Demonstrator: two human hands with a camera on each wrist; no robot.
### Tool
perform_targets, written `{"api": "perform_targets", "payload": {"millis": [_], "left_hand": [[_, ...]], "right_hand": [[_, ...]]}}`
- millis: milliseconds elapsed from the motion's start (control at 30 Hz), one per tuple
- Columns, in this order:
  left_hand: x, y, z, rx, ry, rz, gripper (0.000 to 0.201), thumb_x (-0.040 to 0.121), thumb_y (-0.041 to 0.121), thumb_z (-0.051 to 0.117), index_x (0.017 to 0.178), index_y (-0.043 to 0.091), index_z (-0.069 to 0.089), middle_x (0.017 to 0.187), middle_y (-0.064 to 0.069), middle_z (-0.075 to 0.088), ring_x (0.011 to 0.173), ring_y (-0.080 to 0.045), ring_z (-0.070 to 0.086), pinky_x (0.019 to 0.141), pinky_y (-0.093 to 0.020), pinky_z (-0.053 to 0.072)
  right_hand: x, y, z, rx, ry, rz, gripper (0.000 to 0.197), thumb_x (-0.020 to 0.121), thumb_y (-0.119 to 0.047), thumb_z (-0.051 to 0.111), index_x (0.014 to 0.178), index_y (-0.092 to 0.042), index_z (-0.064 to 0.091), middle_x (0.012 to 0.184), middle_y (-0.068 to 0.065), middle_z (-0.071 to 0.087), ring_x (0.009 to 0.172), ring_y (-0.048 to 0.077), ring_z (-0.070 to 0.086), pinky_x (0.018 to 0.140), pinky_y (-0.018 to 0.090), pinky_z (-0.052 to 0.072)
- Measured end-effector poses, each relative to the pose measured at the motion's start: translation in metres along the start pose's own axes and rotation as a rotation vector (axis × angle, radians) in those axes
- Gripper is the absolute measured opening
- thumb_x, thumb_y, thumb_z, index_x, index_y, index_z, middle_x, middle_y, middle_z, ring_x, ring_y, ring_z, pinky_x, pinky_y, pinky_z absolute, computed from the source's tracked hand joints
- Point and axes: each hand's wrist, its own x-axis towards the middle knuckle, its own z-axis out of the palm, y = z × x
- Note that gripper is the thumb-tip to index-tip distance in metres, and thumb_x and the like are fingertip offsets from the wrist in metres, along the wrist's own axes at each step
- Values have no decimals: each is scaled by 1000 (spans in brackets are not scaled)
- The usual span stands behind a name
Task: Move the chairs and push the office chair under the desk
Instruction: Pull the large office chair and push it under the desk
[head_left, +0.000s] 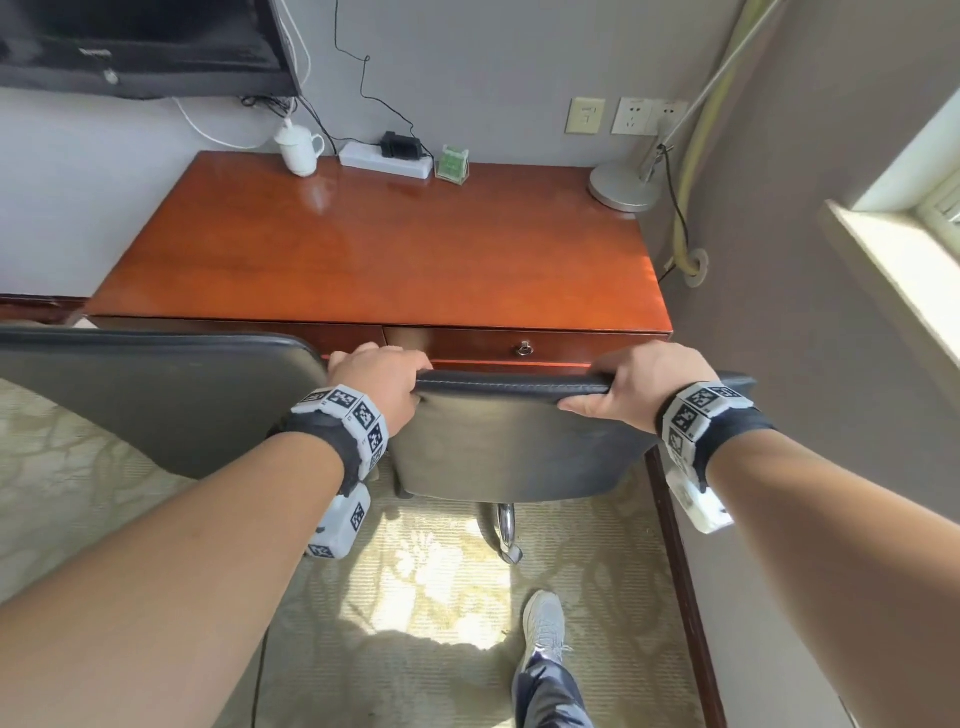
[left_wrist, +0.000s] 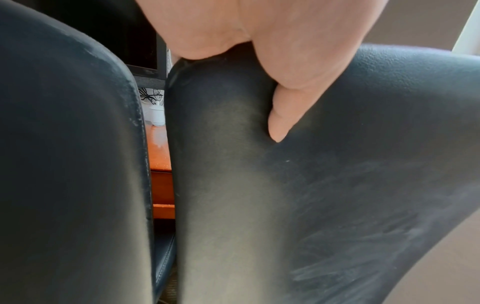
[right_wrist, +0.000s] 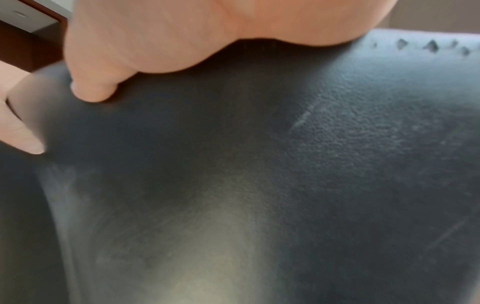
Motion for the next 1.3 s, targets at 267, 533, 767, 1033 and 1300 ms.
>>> {"api": "perform_targets", "payload": {"millis": [267,533,767,1033,1300], "left_hand": [[-17,-23,14,23,37,16,35,95,59,57,127,46,61,111,15,71,114,-19,59,104,-43,37],[-41,-11,34,57,75,70,27,99,54,53,121,41,63,96,15,68,105,-18,57,99,-43,38],[-6,-38,16,81,79,55,24,98,57,54,113,42,66,99,13,71,107,-21,60,97,-45,38],[39,-46,-1,107,152,77,25,97,56,58,111,37,66,97,5,72,103,-27,62,90,-43,39],[37,-43,5,78,199,112,24,97,56,60,107,35,64,89,6,66,98,-25,59,88,-44,39]], "right_hand": [[-9,-20,9,-79,24,-45,89,65,-105,20,98,-39,70,81,-10,69,80,20,67,76,34,59],[-31,-11,17,-91,26,-61,95,63,-106,16,110,-42,69,89,-12,70,88,18,68,80,35,60],[-13,-34,7,-44,68,-32,97,61,-106,16,99,-37,74,84,-8,70,81,23,68,77,36,59],[26,-29,-10,-14,122,-16,100,58,-105,12,94,-36,75,78,-5,68,80,26,67,75,37,59],[26,-21,-12,-70,93,3,91,68,-103,21,94,-32,73,77,-3,65,80,26,65,70,35,53]]}}
